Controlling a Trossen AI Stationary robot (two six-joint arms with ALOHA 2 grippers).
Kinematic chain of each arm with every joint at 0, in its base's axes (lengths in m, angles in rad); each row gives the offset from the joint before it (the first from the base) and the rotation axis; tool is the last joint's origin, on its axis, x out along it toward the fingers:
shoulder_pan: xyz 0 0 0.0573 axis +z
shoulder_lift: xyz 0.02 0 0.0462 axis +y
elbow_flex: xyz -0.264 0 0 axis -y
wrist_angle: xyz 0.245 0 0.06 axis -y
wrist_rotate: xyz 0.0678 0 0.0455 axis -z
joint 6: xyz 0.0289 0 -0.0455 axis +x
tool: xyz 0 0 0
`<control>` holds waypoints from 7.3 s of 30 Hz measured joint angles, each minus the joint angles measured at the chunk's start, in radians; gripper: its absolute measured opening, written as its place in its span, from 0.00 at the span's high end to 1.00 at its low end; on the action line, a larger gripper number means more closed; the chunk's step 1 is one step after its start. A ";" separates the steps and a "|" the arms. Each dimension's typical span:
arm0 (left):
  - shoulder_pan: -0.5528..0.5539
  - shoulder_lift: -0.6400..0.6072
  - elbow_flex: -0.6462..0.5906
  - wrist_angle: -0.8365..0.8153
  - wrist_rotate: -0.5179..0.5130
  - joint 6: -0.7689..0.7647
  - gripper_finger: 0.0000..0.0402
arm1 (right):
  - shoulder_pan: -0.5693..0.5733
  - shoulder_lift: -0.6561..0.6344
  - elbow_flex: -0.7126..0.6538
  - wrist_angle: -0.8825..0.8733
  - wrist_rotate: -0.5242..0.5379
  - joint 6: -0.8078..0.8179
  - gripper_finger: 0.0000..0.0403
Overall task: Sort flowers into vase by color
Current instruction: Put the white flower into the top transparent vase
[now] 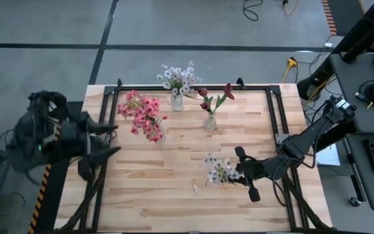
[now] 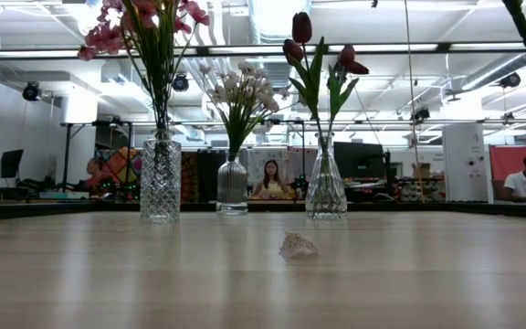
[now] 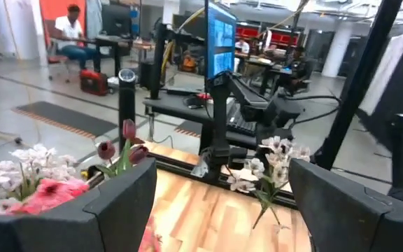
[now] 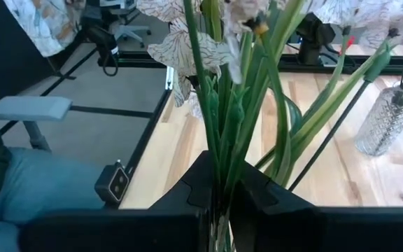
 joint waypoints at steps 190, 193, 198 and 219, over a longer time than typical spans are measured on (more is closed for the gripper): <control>0.100 0.366 0.011 -0.831 -0.108 -0.597 0.47 | -0.587 0.342 0.609 -0.094 -0.072 -0.508 0.96; 0.099 0.337 -0.005 -0.809 -0.107 -0.546 0.47 | -0.643 0.385 0.633 -0.093 -0.081 -0.537 0.96; 0.099 0.303 -0.027 -0.828 -0.117 -0.540 0.47 | -0.722 0.436 0.644 -0.094 -0.105 -0.554 0.96; 0.120 0.144 0.110 -0.821 -0.258 -0.311 0.47 | -0.788 0.377 0.715 -0.241 -0.210 -0.551 0.96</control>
